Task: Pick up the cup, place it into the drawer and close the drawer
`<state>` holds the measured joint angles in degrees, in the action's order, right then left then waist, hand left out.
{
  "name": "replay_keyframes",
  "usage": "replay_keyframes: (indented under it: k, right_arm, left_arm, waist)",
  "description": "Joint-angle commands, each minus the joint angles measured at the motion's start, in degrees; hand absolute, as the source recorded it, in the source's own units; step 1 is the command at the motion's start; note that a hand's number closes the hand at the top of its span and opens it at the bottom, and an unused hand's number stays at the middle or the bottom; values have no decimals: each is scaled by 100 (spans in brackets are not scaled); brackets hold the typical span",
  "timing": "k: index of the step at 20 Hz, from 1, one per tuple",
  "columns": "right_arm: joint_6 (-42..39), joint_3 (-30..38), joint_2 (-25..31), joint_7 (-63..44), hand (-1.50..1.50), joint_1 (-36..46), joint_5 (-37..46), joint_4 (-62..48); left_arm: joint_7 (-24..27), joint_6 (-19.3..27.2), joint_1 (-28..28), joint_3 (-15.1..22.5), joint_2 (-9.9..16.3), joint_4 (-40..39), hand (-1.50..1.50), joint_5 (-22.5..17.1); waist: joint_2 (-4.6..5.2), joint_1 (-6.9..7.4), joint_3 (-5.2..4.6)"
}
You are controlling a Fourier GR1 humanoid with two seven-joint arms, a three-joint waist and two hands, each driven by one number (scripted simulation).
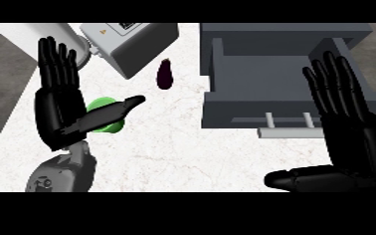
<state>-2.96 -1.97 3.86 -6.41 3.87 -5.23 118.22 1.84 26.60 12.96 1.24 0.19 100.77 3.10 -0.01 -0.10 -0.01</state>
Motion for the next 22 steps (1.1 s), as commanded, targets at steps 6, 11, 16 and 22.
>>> replay_keyframes:
  k: [6, 11, 16, 22]
  right_arm:
    - [-443, 553, 227, 315, -150, -50, -468, -293]
    - [-309, 359, 88, 321, -150, -69, -189, -259]
    - [-280, 264, 25, 249, -150, -75, -131, -204]
    - [107, 14, -103, -405, -150, -27, 167, 478]
  left_arm:
    - [88, 26, -60, -243, 120, -222, -150, -87]
    - [21, 204, -589, -16, 51, 125, -150, -113]
    - [169, 327, -57, -254, 2, -779, -150, -137]
    - [904, 426, -1024, -36, -17, -770, -150, -548]
  waist:
    - [-1, 5, 2]
    - [-6, 21, 2]
    - [1, -3, 1]
    - [-5, 4, -1]
